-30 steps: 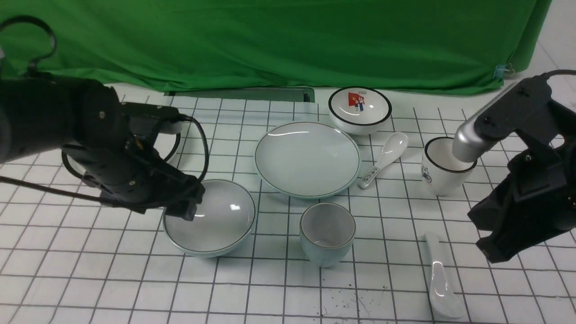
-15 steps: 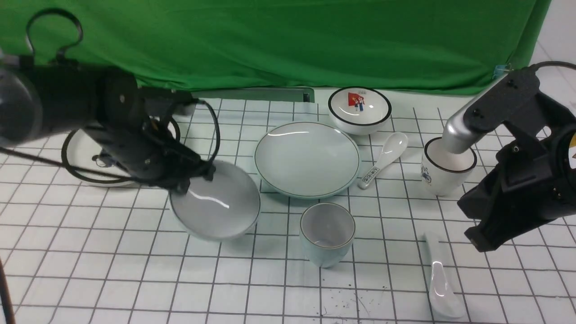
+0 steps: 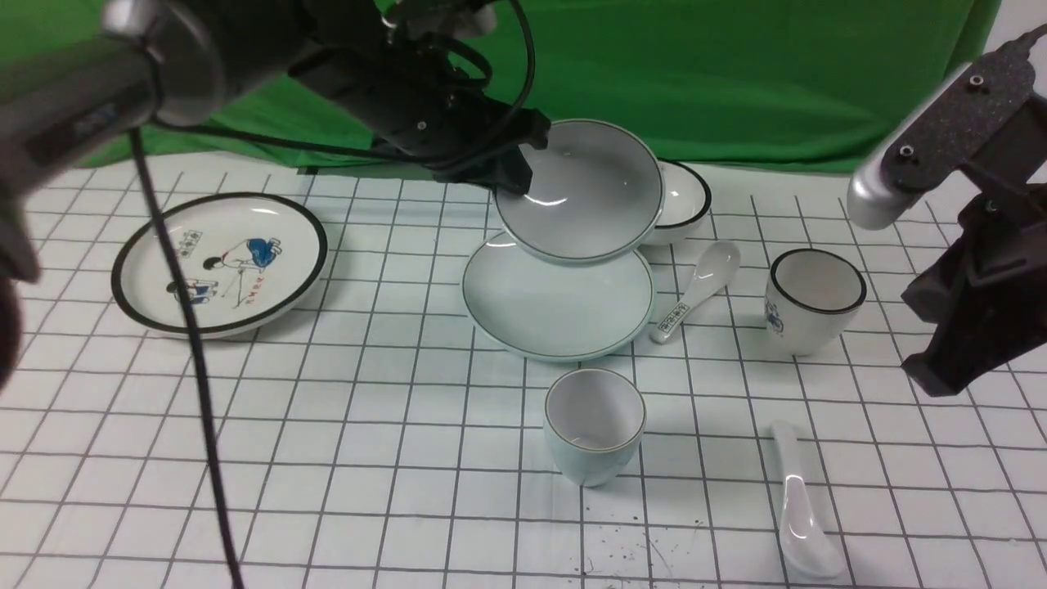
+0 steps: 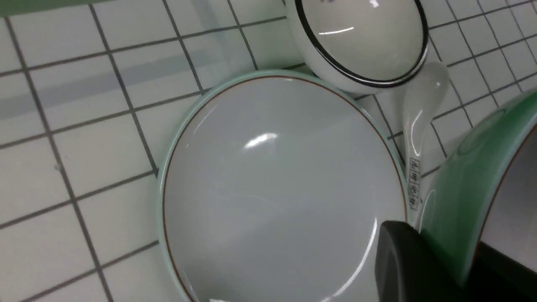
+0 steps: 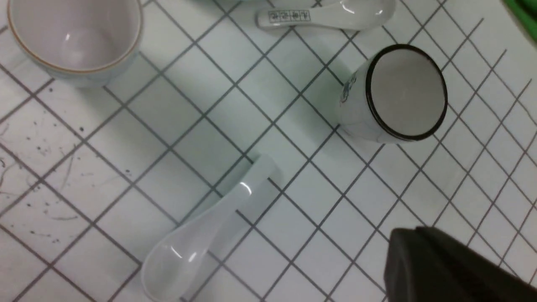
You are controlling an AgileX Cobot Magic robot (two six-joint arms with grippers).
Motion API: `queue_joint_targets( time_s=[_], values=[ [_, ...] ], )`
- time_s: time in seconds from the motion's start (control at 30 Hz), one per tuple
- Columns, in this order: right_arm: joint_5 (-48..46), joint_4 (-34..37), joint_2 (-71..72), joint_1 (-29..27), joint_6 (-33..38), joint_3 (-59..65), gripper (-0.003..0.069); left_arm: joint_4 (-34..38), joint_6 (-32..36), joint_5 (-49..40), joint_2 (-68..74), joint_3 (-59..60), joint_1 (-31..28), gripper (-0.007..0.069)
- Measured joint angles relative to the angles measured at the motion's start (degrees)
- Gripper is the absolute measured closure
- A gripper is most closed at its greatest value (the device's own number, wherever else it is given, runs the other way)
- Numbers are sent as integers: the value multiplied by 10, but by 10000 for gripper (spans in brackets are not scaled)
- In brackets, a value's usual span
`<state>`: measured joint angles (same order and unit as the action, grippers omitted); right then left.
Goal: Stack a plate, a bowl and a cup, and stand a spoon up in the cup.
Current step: Use the left arm to put the blue rice bowl into the blue large plate in the middle, then use the left arm to grab a blue teacup
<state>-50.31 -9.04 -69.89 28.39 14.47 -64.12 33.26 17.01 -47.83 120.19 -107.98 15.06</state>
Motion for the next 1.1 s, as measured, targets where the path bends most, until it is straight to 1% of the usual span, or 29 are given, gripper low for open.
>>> queue_joint_targets(
  time_s=[0.07, 0.2, 0.33, 0.43, 0.53, 0.63, 0.67, 0.7, 0.77, 0.8, 0.87, 0.93, 0.97, 1.0, 1.07, 1.1],
  values=[
    [-4, -1, 0, 0, 0, 0, 638, -13, -12, -12, 48, -47, -1, 632],
    [-3, -1, 0, 0, -1, 0, 638, -26, -37, -15, 100, -86, -1, 631],
    [-1, -1, 0, 0, -1, 0, 638, -29, -47, -17, 128, -98, -1, 622],
    [6, -1, 0, 0, -1, 0, 637, -34, -49, -27, 139, -99, -1, 599],
    [8, -1, 0, 0, 0, 0, 636, -40, -51, -34, 144, -99, -1, 546],
    [8, -1, 0, 0, 0, 0, 633, -52, -53, -35, 145, -102, -1, 449],
    [8, -1, 0, 0, 0, 0, 633, -52, -53, -36, 145, -103, -1, 442],
    [8, -1, 0, 0, 0, 0, 631, -53, -54, -44, 145, -112, -2, 388],
    [8, -1, 0, 0, -1, 0, 631, -55, -54, -67, 142, -134, -2, 316],
    [8, -1, 0, 0, -3, 0, 629, -58, -54, -83, 137, -151, -2, 263],
    [7, 0, 0, 0, -6, 0, 627, -68, -49, -112, 120, -183, -2, 200],
    [7, 1, 0, 0, -9, 0, 624, -80, -47, -142, 100, -205, 1, 167],
    [5, 1, 0, 0, -11, 0, 622, -100, -44, -169, 78, -216, 6, 154],
    [5, 1, 0, 0, -11, 0, 621, -100, -44, -173, 74, -216, 7, 152],
    [-2, -1, 1, 0, -11, 0, 614, -164, -43, -199, 18, -201, 36, 146],
    [-4, -1, 0, 0, -11, 0, 613, -173, -43, -200, 14, -198, 39, 146]
  ],
)
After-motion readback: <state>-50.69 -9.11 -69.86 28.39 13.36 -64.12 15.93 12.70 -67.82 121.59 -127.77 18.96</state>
